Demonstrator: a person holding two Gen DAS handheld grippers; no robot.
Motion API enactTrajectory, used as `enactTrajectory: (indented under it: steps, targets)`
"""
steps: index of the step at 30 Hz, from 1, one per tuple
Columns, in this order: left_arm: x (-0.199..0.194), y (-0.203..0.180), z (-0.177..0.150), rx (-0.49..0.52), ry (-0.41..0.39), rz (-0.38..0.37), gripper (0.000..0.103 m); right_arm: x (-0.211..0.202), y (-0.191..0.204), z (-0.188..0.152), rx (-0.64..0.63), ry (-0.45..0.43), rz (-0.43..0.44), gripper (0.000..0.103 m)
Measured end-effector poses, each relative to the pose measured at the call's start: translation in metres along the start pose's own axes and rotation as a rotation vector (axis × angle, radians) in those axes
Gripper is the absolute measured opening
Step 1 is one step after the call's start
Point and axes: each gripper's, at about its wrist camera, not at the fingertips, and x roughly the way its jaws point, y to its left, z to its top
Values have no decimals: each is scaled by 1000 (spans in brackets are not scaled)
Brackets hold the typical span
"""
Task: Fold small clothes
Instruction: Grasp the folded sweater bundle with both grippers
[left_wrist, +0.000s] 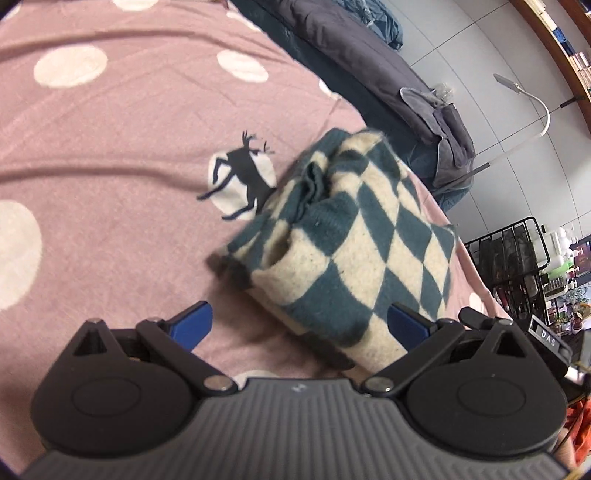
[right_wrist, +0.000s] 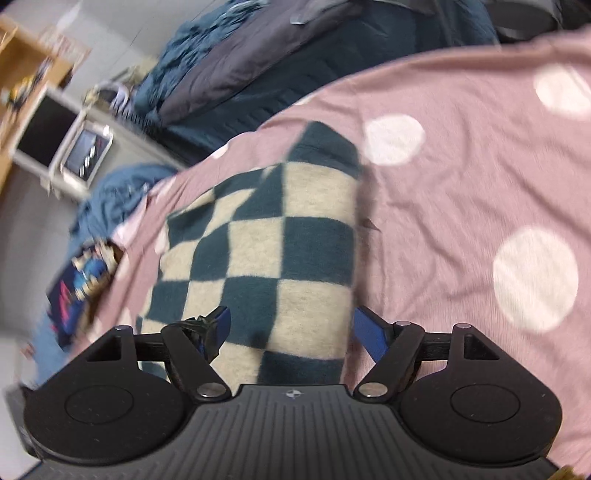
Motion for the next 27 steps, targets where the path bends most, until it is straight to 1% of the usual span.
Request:
enactTrajectory:
  steps: [3, 5, 9, 13, 17, 22, 27]
  targets:
    - [10, 8, -3, -41, 1, -40, 102, 2, -23, -6, 121, 18, 62, 103]
    - [17, 11, -4, -47, -10, -57, 102, 3, -33, -13, 174, 30, 101, 103]
    - [30, 3, -3, 14, -61, -73, 102, 11, -43, -21, 226, 55, 144, 103]
    - [36, -1, 1, 14, -97, -85, 102, 20, -45, -21, 272, 46, 205, 103]
    - [43, -4, 12, 3, -94, -91, 102, 31, -44, -11, 273, 16, 242, 103]
    - [58, -11, 26, -18, -78, -106, 102, 46, -36, 5, 234, -5, 258, 103]
    - [72, -19, 37, -62, -84, -86, 102, 61, -32, 14, 249, -28, 262, 103]
